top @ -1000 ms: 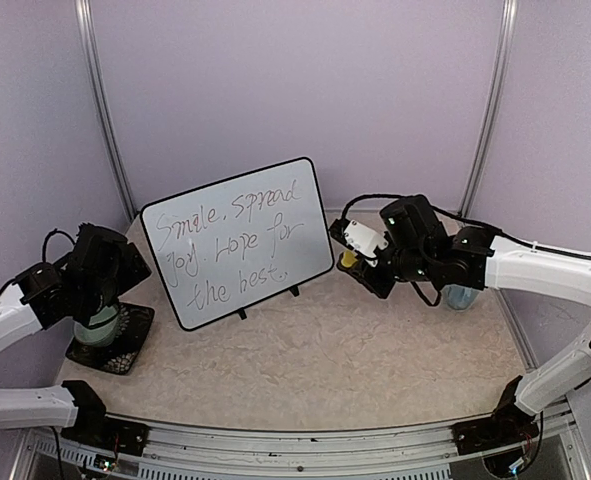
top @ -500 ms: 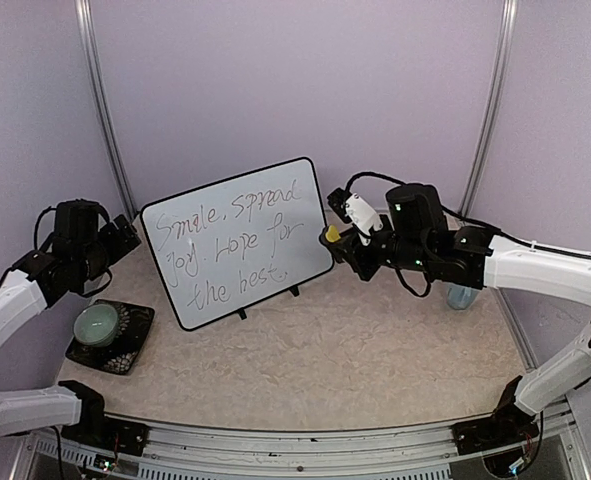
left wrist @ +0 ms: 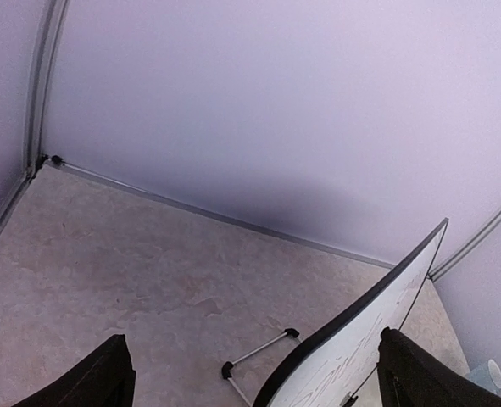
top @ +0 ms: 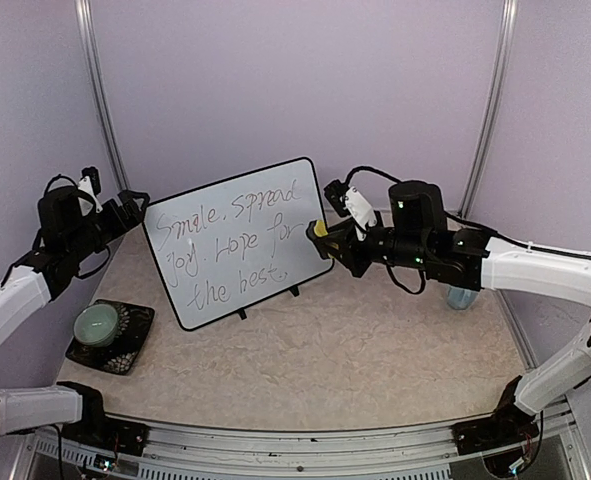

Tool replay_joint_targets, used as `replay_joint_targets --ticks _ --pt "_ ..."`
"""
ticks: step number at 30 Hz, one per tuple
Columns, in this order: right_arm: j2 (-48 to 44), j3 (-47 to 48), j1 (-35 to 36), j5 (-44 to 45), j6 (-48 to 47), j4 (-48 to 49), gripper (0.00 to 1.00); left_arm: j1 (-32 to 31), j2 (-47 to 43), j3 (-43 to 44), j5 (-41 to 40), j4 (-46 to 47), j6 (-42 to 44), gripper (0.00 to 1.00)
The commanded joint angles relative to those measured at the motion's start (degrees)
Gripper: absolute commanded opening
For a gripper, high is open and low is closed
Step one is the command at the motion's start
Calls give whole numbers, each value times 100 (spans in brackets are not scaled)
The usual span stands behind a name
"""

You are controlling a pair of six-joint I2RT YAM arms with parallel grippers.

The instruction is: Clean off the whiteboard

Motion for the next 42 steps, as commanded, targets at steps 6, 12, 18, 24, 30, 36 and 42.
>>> replay_joint_targets --ticks 6,12,18,24,30,36,42 --pt "-25 116 64 -837 -82 159 11 323 597 469 1530 289 590 89" --pt "-166 -157 64 -1075 -252 291 11 345 767 334 2036 655 572 77" --pt "-22 -158 60 -1303 -334 294 11 349 849 227 2116 677 579 55" --pt "211 -42 62 -1560 -337 317 12 350 676 -30 2062 915 412 39" --pt "496 166 64 -1727 -321 384 12 336 590 -123 2211 1025 164 21" --pt "727 330 65 -1885 -277 400 12 132 277 -406 2092 1212 -120 18" --pt "830 422 65 -2006 -245 418 12 -688 -252 -803 1138 1252 -317 17"
